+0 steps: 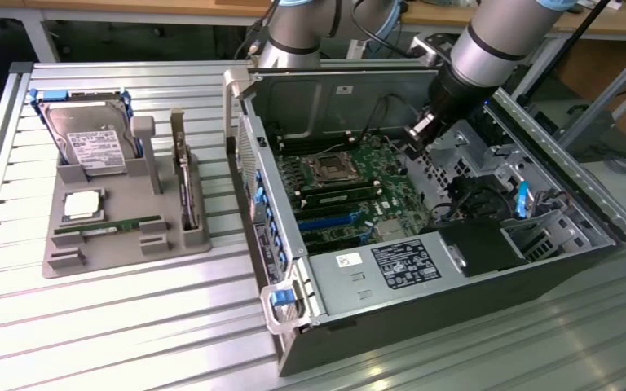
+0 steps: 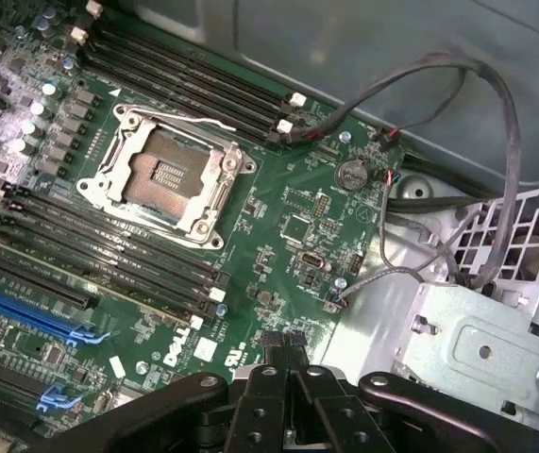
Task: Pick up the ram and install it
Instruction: 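Press down the ram until it locks into place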
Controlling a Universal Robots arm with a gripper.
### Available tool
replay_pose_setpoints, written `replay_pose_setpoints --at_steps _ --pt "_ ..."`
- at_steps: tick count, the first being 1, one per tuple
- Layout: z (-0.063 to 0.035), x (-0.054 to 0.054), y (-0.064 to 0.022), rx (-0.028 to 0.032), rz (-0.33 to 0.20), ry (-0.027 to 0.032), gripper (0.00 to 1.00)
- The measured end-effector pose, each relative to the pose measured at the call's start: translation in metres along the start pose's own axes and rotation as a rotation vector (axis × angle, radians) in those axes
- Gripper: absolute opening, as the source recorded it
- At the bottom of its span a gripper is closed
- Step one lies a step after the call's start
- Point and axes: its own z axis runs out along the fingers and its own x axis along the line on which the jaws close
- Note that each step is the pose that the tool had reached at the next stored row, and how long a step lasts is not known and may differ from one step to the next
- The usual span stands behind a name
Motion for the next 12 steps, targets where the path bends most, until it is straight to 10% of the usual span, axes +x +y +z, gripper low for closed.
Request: replay_pose_setpoints --at_steps 12 --pt "0.0003 0.0000 0.0000 0.0148 0.183 -0.0252 0.10"
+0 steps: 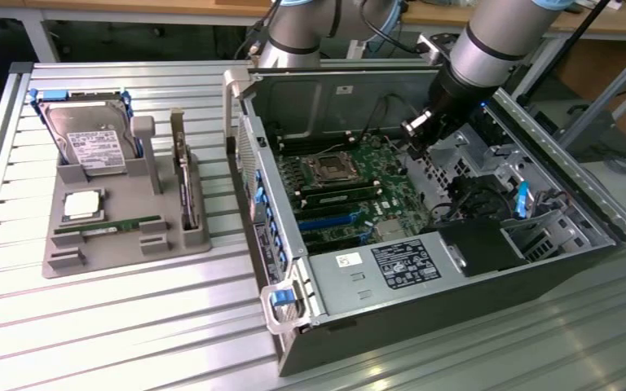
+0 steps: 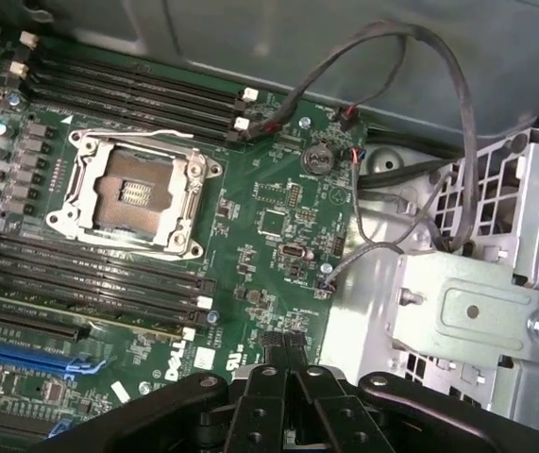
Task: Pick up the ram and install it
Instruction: 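Press down the ram until it locks into place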
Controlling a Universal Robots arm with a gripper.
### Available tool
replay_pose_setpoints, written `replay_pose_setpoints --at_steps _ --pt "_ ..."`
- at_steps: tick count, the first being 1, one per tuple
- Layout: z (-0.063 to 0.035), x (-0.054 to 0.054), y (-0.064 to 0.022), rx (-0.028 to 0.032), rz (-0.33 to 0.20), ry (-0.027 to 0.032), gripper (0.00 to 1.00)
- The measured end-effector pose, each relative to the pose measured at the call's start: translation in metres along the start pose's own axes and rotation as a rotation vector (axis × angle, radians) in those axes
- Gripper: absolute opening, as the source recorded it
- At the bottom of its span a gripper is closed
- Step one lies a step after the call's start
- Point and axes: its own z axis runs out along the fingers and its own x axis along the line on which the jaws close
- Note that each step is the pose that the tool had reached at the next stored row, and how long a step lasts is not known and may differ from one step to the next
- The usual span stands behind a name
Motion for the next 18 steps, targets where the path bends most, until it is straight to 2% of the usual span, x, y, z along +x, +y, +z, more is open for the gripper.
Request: replay_pose_setpoints --at_steps 2,4,8,11,18 --pt "0.0000 0.0000 0.0000 0.0038 0.047 -0.0064 0.10" --pt "0.0001 0.0000 0.0000 0.0054 0.067 -0.0092 0.10" --pt "0.0003 0.0000 0.0000 0.0114 0.140 -0.0193 0.10" --pt "0.0004 0.0000 -0.0001 0.0166 0.205 -0.0283 0.10" --pt "0.0004 0.0000 -0.0001 0.0173 0.213 -0.0294 0.10"
